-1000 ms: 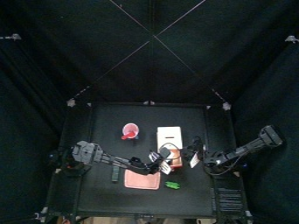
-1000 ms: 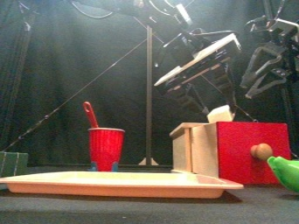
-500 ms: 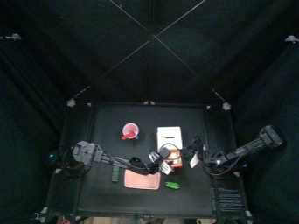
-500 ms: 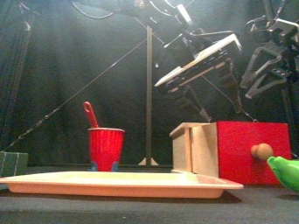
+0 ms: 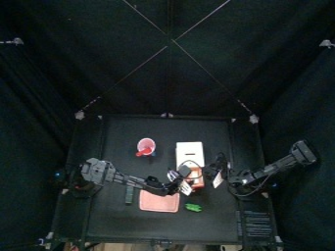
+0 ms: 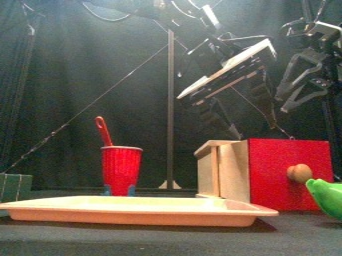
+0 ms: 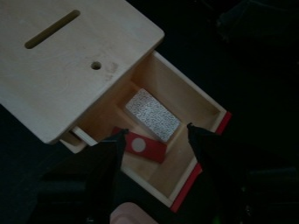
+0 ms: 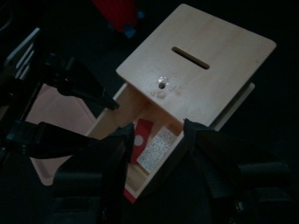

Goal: Place rice in drawer

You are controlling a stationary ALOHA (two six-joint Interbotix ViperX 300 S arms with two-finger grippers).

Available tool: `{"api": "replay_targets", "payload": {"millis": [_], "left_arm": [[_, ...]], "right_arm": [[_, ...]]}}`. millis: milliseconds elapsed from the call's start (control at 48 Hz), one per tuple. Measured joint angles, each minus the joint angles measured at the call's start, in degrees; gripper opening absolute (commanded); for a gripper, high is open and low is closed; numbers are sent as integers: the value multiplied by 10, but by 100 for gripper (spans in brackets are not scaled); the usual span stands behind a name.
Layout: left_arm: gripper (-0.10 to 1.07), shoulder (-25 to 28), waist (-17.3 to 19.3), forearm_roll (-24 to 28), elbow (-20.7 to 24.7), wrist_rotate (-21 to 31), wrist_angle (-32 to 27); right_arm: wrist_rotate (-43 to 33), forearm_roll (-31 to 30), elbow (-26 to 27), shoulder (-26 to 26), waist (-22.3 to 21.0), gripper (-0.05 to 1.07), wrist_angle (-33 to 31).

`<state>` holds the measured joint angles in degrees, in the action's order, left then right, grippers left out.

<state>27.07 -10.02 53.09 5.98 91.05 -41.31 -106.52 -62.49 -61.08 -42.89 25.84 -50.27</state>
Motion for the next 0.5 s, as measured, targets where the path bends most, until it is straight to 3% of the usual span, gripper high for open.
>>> {"api": "replay_targets", "payload": {"millis": [500], "left_arm": [[92,0,0,2,0,0,1]], "right_arm": [[-1,3,0,1,1,84,-4]]}}
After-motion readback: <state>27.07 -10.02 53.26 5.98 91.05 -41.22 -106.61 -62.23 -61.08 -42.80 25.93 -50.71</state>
